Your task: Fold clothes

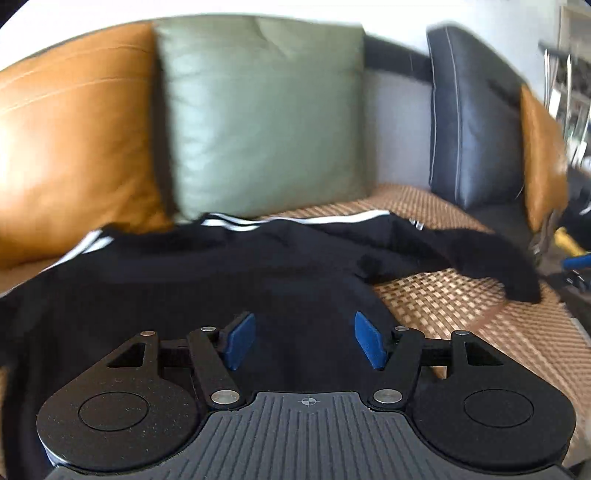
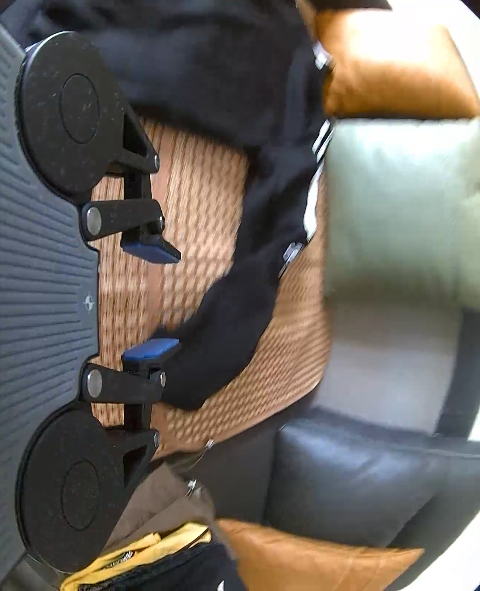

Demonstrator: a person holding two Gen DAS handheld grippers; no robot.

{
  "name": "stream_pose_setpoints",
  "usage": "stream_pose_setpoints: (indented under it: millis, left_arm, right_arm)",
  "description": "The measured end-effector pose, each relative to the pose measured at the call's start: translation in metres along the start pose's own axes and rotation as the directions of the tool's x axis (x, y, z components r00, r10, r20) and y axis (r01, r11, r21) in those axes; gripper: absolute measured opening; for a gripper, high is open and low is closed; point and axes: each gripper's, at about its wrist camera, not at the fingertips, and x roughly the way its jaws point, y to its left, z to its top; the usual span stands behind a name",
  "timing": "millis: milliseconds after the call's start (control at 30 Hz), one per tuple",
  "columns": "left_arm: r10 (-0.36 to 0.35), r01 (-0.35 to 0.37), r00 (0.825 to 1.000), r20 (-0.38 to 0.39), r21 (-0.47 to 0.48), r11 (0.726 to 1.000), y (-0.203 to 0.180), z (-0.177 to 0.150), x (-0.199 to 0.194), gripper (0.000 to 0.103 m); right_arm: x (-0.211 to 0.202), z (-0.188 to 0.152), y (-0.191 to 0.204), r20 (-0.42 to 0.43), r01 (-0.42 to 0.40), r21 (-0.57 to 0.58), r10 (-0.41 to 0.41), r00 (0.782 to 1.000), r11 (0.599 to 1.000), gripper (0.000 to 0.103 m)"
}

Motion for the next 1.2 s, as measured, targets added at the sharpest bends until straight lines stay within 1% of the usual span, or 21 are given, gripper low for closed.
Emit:
stream_pose_setpoints:
  millis: [133, 233, 300, 433, 467, 500, 567, 600, 633, 700, 767, 833, 867, 933, 967, 1000, 1033, 1067, 1100, 1167, 1200]
  left_arm:
    - [0.031, -0.03, 0.999, -0.045, 0.017, 0.999, -0.041, 0.013, 0.075, 0.074]
    - [0.044, -0.042, 0.997, -0.059, 0.034, 0.999, -0.06, 0.018, 0.112, 0.075]
    - [0.052, -0.048, 0.997, -0.065, 0.056, 0.997, -0.068, 0.019, 0.124, 0.075]
    - [0.072, -0.063, 0.994, -0.077, 0.107, 0.992, -0.082, 0.018, 0.15, 0.077]
    - [0.083, -0.073, 0.993, -0.084, 0.124, 0.99, -0.083, 0.017, 0.154, 0.077]
    - [0.095, -0.082, 0.991, -0.09, 0.142, 0.987, -0.084, 0.016, 0.159, 0.076]
    - [0.108, -0.09, 0.988, -0.11, 0.152, 0.984, -0.082, 0.014, 0.168, 0.058]
    - [0.11, -0.097, 0.989, -0.096, 0.13, 0.987, -0.079, 0.013, 0.168, 0.038]
    - [0.115, -0.102, 0.988, -0.101, 0.12, 0.988, -0.077, 0.015, 0.168, 0.018]
    - [0.109, -0.097, 0.988, -0.112, 0.108, 0.989, -0.074, 0.018, 0.167, 0.013]
    - [0.106, -0.091, 0.988, -0.113, 0.13, 0.987, -0.073, 0.018, 0.166, 0.011]
    - [0.109, -0.091, 0.988, -0.105, 0.161, 0.983, -0.074, 0.015, 0.166, 0.011]
    - [0.111, -0.092, 0.989, -0.1, 0.173, 0.981, -0.074, 0.014, 0.167, 0.011]
    - [0.112, -0.095, 0.989, -0.095, 0.173, 0.98, -0.074, 0.013, 0.167, 0.011]
    - [0.113, -0.096, 0.989, -0.092, 0.172, 0.98, -0.074, 0.012, 0.167, 0.011]
    - [0.117, -0.099, 0.989, -0.091, 0.184, 0.978, -0.075, 0.012, 0.168, 0.011]
    - [0.122, -0.102, 0.988, -0.09, 0.196, 0.975, -0.076, 0.012, 0.168, 0.011]
    - [0.122, -0.101, 0.989, -0.087, 0.209, 0.973, -0.077, 0.011, 0.168, 0.011]
    - [0.122, -0.1, 0.989, -0.084, 0.223, 0.97, -0.077, 0.011, 0.168, 0.011]
    - [0.117, -0.096, 0.99, -0.08, 0.224, 0.97, -0.076, 0.011, 0.168, 0.011]
    - [0.114, -0.094, 0.99, -0.078, 0.225, 0.97, -0.075, 0.01, 0.168, 0.011]
  right_arm:
    - [0.043, -0.017, -0.022, -0.054, 0.057, -0.017, -0.058, 0.997, 0.998, 0.054]
    - [0.067, -0.026, -0.036, -0.075, 0.078, -0.007, -0.079, 0.994, 0.997, 0.055]
    - [0.081, -0.031, -0.045, -0.089, 0.084, 0.01, -0.083, 0.993, 0.996, 0.057]
    - [0.104, -0.036, -0.056, -0.12, 0.041, 0.047, -0.035, 0.992, 0.998, 0.058]
    - [0.107, -0.036, -0.056, -0.121, 0.044, 0.03, -0.04, 0.992, 0.999, 0.057]
    - [0.108, -0.035, -0.056, -0.12, 0.04, 0.018, -0.037, 0.992, 0.999, 0.048]
    - [0.103, -0.03, -0.06, -0.113, 0.015, 0.017, -0.013, 0.994, 1.0, 0.032]
    - [0.098, -0.024, -0.064, -0.103, 0.001, 0.031, 0.002, 0.995, 1.0, 0.026]
    - [0.09, -0.017, -0.068, -0.085, -0.018, 0.041, 0.021, 0.996, 0.999, 0.025]
    - [0.073, 0.001, -0.078, -0.047, -0.061, 0.063, 0.064, 0.997, 0.996, 0.022]
    - [0.055, 0.025, -0.092, 0.006, -0.092, 0.08, 0.092, 0.996, 0.993, 0.021]
    - [0.044, 0.053, -0.11, 0.055, -0.06, 0.095, 0.055, 0.997, 0.994, 0.021]
    - [0.044, 0.067, -0.12, 0.053, -0.04, 0.111, 0.034, 0.998, 0.993, 0.021]
    - [0.064, 0.091, -0.145, -0.06, 0.005, 0.165, 0.005, 0.998, 0.986, 0.021]
    - [0.08, 0.099, -0.158, -0.147, 0.03, 0.188, -0.002, 0.989, 0.982, 0.021]
    - [0.098, 0.1, -0.165, -0.236, 0.076, 0.193, -0.029, 0.971, 0.978, 0.021]
    - [0.114, 0.098, -0.168, -0.295, 0.153, 0.18, -0.095, 0.951, 0.972, 0.022]
    - [0.129, 0.095, -0.172, -0.353, 0.228, 0.162, -0.159, 0.922, 0.96, 0.022]
    - [0.139, 0.093, -0.171, -0.377, 0.28, 0.129, -0.214, 0.901, 0.951, 0.024]
    - [0.14, 0.089, -0.159, -0.329, 0.308, 0.046, -0.277, 0.903, 0.95, 0.026]
    - [0.138, 0.088, -0.156, -0.312, 0.292, 0.029, -0.268, 0.911, 0.956, 0.033]
